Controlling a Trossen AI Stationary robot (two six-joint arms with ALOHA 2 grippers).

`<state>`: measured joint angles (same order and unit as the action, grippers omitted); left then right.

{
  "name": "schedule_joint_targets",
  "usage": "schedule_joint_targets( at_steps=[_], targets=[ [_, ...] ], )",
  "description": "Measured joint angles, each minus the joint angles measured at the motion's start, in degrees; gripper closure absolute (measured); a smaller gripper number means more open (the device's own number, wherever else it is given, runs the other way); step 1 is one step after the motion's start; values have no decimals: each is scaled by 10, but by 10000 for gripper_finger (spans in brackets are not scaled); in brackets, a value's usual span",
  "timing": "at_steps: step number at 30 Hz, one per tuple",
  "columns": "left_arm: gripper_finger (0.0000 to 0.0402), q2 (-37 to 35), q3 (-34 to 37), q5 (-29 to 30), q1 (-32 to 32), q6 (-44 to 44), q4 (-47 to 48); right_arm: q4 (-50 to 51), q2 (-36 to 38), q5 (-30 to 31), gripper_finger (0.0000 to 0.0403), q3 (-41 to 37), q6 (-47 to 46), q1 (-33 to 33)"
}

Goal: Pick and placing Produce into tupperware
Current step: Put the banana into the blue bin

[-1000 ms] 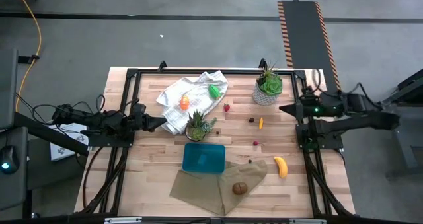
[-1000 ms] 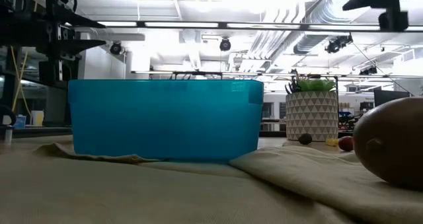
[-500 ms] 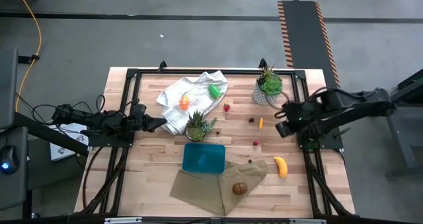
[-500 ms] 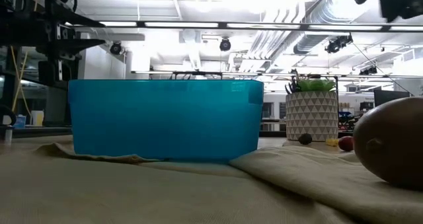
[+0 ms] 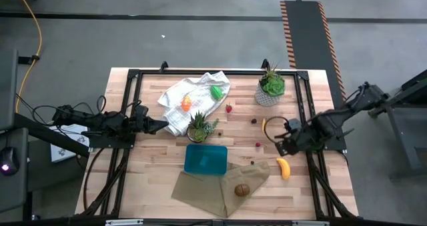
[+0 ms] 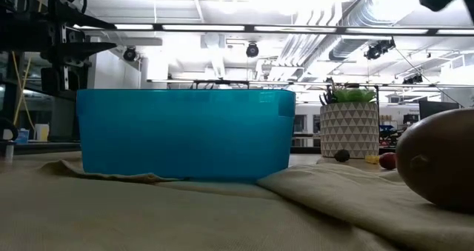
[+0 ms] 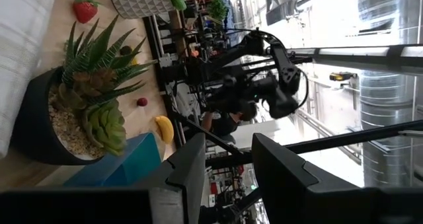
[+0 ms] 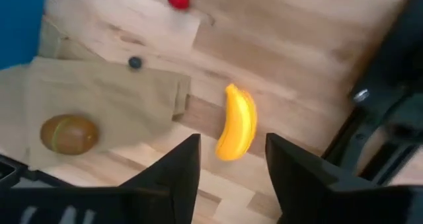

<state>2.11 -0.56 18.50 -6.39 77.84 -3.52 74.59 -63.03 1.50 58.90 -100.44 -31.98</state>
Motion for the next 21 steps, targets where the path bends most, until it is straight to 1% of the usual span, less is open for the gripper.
schedule_joint_targets(
  at_steps=[6,12,15,18,21],
  targets=[
    [286,0,0,0,0,0,1,-49,1,-6,230,-55,-92,-69],
    [286,0,0,0,0,0,1,-110,0,-36,230,-114,-147,-104],
    [286,0,0,0,0,0,1,-146,0,-37,230,-141,-151,-106],
    [286,0,0,0,0,0,1,-189,0,-37,230,-164,-132,-105],
    [286,0,0,0,0,6,1,-200,-5,-45,230,-178,-116,-104]
  ],
)
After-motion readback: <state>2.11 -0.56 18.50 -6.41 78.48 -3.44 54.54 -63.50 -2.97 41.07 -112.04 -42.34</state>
